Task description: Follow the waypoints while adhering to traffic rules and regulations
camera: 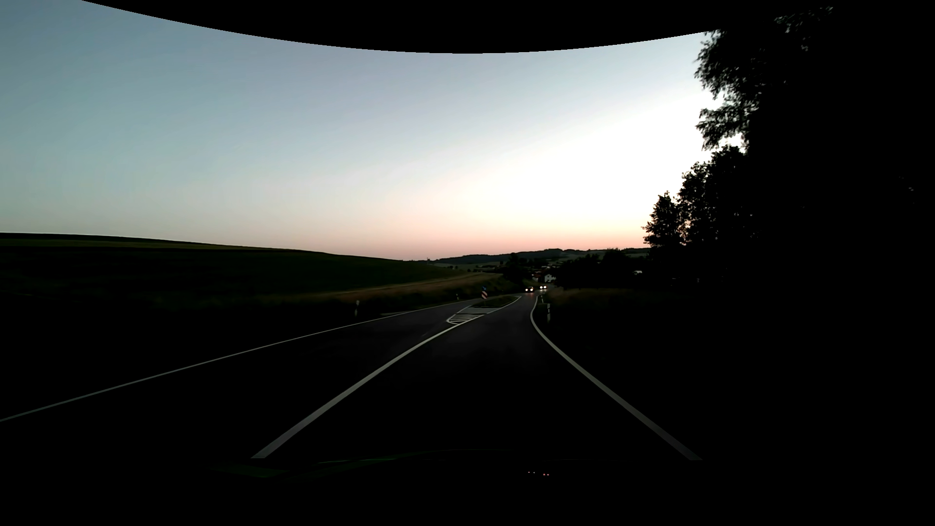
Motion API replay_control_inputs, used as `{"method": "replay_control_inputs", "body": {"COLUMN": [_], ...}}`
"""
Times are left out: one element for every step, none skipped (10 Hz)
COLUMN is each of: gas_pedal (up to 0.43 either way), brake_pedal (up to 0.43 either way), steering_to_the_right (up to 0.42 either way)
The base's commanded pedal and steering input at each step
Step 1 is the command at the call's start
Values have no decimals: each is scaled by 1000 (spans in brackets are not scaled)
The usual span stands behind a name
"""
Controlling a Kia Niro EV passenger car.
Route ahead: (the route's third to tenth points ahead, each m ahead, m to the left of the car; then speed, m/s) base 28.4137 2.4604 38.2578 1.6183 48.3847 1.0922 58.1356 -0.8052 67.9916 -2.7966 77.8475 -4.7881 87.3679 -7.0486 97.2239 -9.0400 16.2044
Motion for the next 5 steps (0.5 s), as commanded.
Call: {"method": "replay_control_inputs", "body": {"gas_pedal": [0,0,0,0,0], "brake_pedal": [146,146,146,146,152], "steering_to_the_right": [31,31,31,31,30]}}
